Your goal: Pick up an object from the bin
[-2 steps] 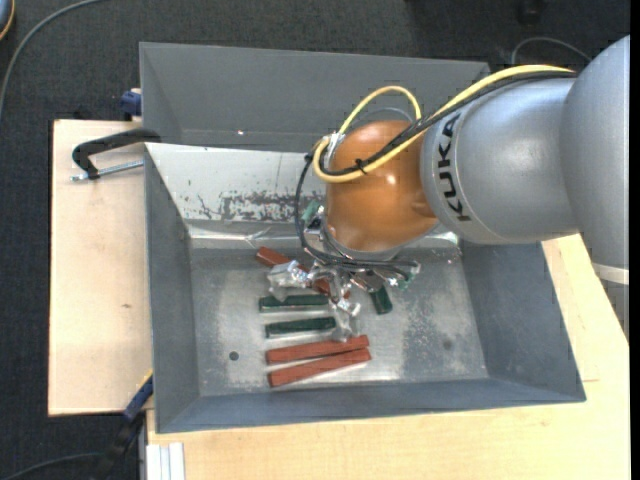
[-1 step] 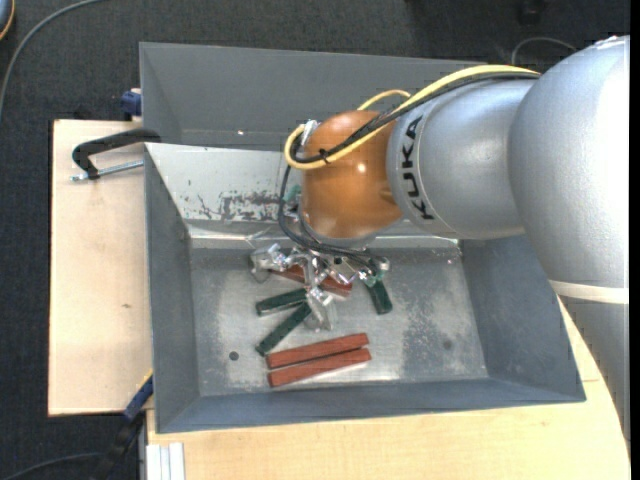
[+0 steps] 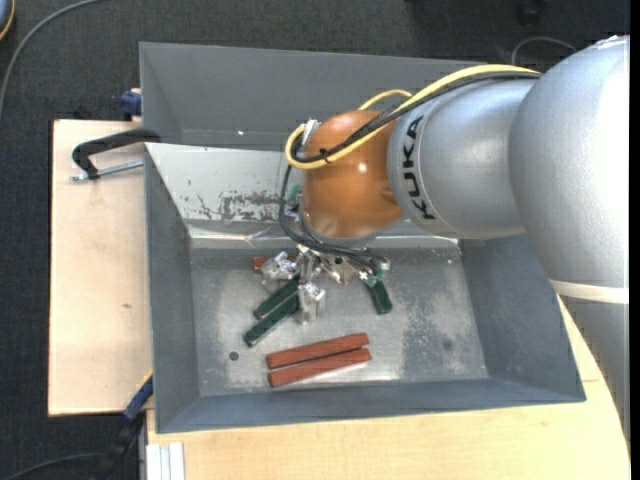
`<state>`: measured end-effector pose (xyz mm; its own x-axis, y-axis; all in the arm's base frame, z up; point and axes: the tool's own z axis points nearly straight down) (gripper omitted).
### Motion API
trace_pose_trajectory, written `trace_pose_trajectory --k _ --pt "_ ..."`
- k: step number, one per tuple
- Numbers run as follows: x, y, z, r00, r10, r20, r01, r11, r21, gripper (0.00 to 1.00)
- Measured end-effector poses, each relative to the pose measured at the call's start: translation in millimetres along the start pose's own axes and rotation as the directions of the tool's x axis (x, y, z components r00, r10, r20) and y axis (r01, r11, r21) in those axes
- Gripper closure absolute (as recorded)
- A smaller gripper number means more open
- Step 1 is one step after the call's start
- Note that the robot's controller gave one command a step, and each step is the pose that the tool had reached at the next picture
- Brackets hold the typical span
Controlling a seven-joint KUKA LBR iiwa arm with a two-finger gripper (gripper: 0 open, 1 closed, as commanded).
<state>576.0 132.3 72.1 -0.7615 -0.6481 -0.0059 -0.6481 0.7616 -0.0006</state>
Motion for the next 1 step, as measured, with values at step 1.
trace_pose_trajectory --k 1 --pt "48.4 2.2 -192.7 0.980 -0.198 0.005 0.198 0.980 0.007 1.00"
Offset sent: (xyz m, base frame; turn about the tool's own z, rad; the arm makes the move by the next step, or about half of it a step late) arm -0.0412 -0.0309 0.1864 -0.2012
